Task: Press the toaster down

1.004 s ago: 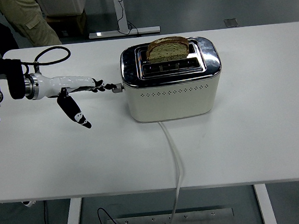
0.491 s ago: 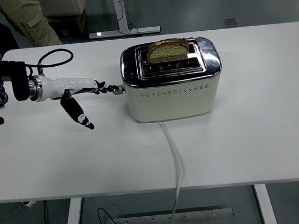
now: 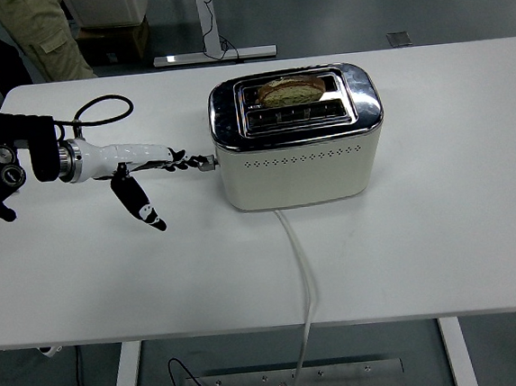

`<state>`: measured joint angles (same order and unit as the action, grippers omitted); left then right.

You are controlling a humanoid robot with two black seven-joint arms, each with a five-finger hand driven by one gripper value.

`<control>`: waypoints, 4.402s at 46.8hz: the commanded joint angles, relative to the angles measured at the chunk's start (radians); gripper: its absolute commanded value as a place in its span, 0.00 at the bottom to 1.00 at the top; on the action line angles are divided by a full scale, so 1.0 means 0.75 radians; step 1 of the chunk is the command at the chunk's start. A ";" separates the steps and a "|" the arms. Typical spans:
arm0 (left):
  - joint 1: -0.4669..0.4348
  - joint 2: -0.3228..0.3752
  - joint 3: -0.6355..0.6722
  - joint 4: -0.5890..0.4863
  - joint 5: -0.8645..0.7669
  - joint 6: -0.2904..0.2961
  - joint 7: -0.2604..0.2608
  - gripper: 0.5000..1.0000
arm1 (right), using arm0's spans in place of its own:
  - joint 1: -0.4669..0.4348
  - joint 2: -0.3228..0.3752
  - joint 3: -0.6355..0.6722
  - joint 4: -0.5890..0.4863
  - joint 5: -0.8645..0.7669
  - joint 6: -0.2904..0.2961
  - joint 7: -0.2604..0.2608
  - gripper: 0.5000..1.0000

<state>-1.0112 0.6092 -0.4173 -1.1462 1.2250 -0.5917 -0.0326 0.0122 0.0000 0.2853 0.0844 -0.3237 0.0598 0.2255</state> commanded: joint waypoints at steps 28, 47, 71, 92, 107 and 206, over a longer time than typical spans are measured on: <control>0.017 -0.082 0.027 0.082 0.001 0.022 0.001 1.00 | 0.000 0.000 0.000 0.000 0.000 0.000 0.000 1.00; 0.031 -0.070 0.051 0.080 0.001 0.026 0.001 1.00 | 0.000 0.000 0.000 0.000 0.000 0.000 0.000 1.00; 0.062 0.069 0.049 0.072 -0.011 0.024 -0.008 1.00 | 0.000 0.000 0.000 0.000 0.000 0.000 0.000 1.00; -0.104 0.190 0.025 0.076 -0.275 0.030 -0.016 1.00 | 0.000 0.000 0.000 0.000 0.000 0.000 0.000 1.00; -0.282 0.237 0.006 0.227 -0.598 0.061 -0.018 1.00 | 0.000 0.000 0.000 0.000 0.000 0.000 0.000 1.00; -0.057 -0.017 -0.037 0.872 -2.032 0.329 -0.147 1.00 | -0.008 0.000 0.004 0.000 0.004 0.002 0.000 1.00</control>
<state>-1.0536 0.5970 -0.4451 -0.4924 -0.2993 -0.3448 -0.1427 0.0076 0.0000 0.2868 0.0853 -0.3221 0.0637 0.2255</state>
